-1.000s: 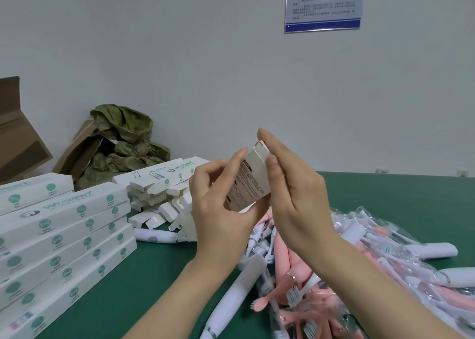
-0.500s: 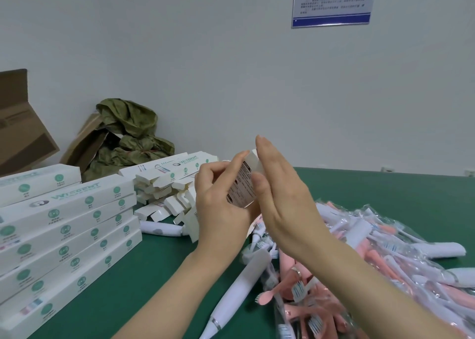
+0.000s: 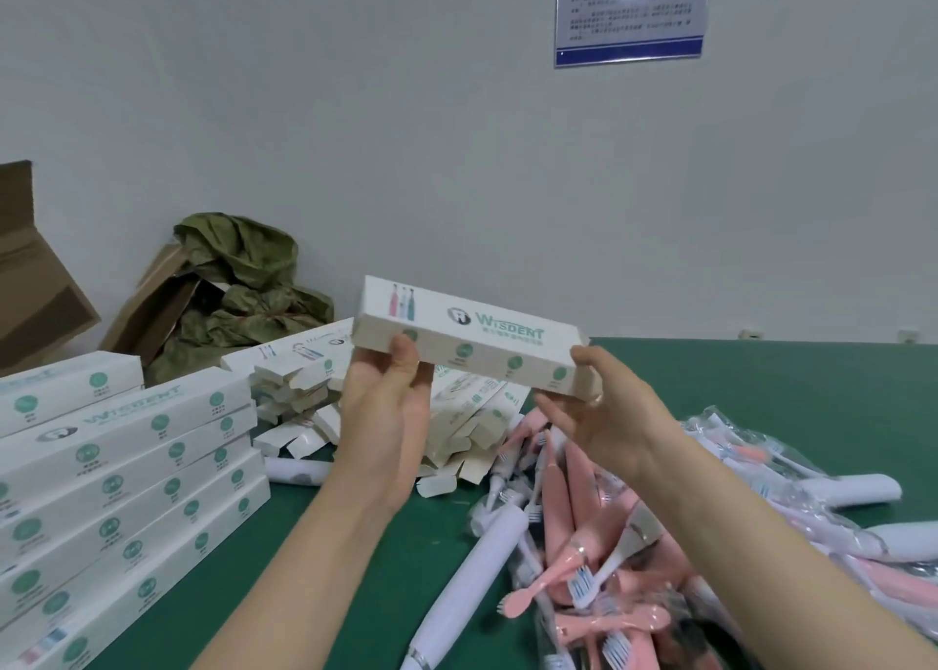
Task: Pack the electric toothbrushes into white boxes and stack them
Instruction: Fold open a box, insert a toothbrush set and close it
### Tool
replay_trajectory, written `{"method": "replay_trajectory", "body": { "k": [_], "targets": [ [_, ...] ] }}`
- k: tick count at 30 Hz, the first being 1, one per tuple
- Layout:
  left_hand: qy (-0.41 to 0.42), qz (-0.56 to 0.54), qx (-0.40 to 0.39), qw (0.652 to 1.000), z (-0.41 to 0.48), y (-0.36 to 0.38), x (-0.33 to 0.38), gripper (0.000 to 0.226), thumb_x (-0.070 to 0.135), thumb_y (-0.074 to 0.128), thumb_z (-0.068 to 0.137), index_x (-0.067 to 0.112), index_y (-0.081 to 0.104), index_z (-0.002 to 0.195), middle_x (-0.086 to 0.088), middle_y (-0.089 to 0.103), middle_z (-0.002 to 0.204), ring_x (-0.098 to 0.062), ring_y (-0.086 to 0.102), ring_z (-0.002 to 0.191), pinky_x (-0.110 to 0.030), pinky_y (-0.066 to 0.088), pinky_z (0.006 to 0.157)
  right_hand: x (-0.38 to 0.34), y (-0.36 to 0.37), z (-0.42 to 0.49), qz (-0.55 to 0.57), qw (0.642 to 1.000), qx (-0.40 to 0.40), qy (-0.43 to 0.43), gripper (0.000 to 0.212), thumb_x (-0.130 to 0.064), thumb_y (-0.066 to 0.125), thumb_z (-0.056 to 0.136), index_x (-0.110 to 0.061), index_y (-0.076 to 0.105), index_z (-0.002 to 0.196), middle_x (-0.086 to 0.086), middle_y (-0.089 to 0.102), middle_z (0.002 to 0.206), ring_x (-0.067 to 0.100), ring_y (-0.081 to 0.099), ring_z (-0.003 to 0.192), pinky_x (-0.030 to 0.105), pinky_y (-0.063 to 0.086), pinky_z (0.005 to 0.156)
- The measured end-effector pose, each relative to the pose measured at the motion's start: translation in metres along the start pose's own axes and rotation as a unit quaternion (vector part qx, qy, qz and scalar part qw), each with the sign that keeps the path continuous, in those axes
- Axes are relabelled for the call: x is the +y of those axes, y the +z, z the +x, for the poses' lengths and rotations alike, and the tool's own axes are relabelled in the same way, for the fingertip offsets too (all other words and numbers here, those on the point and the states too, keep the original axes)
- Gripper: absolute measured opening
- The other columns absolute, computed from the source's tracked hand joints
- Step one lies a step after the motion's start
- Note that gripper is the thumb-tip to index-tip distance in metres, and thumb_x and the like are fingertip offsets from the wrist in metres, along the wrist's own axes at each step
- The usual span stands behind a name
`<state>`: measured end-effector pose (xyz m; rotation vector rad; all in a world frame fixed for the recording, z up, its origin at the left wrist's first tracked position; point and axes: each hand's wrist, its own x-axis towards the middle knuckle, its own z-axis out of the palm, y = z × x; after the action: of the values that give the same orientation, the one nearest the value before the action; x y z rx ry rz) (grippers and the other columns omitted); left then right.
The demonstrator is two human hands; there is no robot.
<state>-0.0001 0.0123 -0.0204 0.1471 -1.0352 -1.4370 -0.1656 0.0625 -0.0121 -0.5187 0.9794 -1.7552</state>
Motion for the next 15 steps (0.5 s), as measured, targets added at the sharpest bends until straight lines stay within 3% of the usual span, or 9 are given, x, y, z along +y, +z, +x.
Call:
{"method": "replay_trajectory", "body": {
  "k": [3,5,6,8,11,13,15],
  "targets": [
    [-0.023,0.119,0.074,0.990,0.003,-0.006,-0.006,0.044,0.010,0.055,0.091,0.009,0.044,0.133,0.002,0.066,0.116,-0.001,0.061,0.106,-0.025,0.043,0.100,-0.005,-0.007,0.004,-0.011,0.996,0.053,-0.075,0.011,-0.011,0.059,0.091,0.000,0.057,0.091,0.017,0.063,0.090,0.024,0.064,0.071,0.024,0.058,0.055],
    [0.012,0.299,0.165,0.940,0.005,-0.012,-0.008,0.069,0.011,0.062,0.090,0.011,0.024,0.147,0.002,0.046,0.140,-0.001,0.045,0.125,-0.017,0.031,0.102,-0.005,-0.008,0.003,-0.096,0.981,0.078,-0.148,0.009,-0.010,0.060,0.089,-0.001,0.059,0.091,0.015,0.066,0.088,0.021,0.065,0.069,0.021,0.057,0.055],
    [0.064,0.381,0.171,0.907,0.003,-0.014,-0.009,0.077,0.015,0.066,0.088,0.015,0.019,0.149,0.002,0.032,0.147,-0.003,0.034,0.132,-0.008,0.025,0.100,-0.004,-0.007,0.002,-0.131,0.973,0.076,-0.172,0.005,-0.008,0.060,0.088,-0.004,0.060,0.092,0.014,0.067,0.089,0.020,0.066,0.070,0.020,0.056,0.055],
    [0.167,0.485,0.090,0.854,-0.003,-0.012,-0.010,0.081,0.027,0.070,0.082,0.020,0.023,0.147,0.013,0.021,0.143,0.001,0.025,0.130,0.003,0.018,0.096,0.001,-0.001,-0.004,-0.183,0.964,0.030,-0.192,0.009,-0.007,0.063,0.087,-0.005,0.060,0.096,0.014,0.069,0.090,0.020,0.069,0.071,0.021,0.057,0.058],
    [0.202,0.563,-0.034,0.801,-0.011,-0.003,-0.021,0.090,0.043,0.074,0.071,0.021,0.029,0.145,0.024,0.022,0.135,0.007,0.019,0.128,-0.001,0.015,0.104,0.011,0.011,-0.013,-0.245,0.945,-0.059,-0.211,0.013,-0.011,0.065,0.087,-0.005,0.063,0.099,0.010,0.072,0.085,0.018,0.071,0.074,0.024,0.057,0.061],
    [0.214,0.592,-0.064,0.774,-0.013,-0.001,-0.027,0.087,0.042,0.072,0.071,0.021,0.031,0.145,0.018,0.027,0.136,0.007,0.020,0.125,0.002,0.012,0.101,0.012,0.017,-0.018,-0.251,0.941,-0.102,-0.203,0.014,-0.019,0.063,0.089,-0.006,0.064,0.096,0.002,0.070,0.076,0.013,0.069,0.069,0.023,0.055,0.059],
    [0.222,0.593,-0.058,0.772,-0.012,-0.003,-0.026,0.075,0.033,0.073,0.075,0.025,0.037,0.141,0.011,0.040,0.128,0.001,0.031,0.120,-0.010,0.026,0.098,0.008,0.021,-0.020,-0.243,0.947,-0.103,-0.185,0.022,-0.024,0.059,0.092,-0.003,0.065,0.091,-0.001,0.066,0.070,0.009,0.065,0.066,0.022,0.055,0.060]
  ]
}}
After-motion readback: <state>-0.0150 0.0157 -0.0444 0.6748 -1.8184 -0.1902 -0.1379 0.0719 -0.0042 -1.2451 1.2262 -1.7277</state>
